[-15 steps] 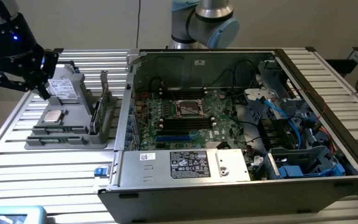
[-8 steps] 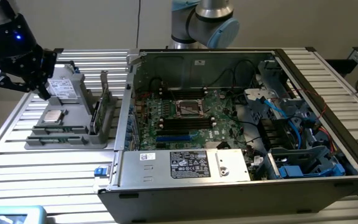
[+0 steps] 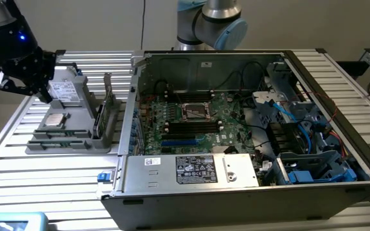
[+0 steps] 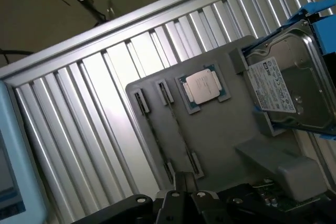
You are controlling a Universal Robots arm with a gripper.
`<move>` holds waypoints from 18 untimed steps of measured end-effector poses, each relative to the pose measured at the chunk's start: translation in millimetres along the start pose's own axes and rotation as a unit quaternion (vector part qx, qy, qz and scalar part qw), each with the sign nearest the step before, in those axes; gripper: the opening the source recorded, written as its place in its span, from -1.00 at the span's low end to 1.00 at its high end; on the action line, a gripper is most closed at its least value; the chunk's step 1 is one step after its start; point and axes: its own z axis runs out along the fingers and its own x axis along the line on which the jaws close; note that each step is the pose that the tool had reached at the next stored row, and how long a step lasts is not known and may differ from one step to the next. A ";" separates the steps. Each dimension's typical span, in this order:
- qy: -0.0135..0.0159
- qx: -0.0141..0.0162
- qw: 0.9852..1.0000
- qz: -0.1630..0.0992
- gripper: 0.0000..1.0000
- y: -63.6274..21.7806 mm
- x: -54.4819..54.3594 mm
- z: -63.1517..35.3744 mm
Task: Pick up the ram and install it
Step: 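Pick up the ram and move it above insertion slot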
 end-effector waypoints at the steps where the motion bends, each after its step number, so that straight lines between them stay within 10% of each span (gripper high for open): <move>1: 0.000 0.000 1.000 -0.009 -0.79 0.0 0.0 0.1; 9: 0.001 -0.001 0.997 -0.082 -0.79 0.0 0.0 0.9; 18: 0.002 -0.002 0.987 -0.161 -0.79 0.0 0.0 1.3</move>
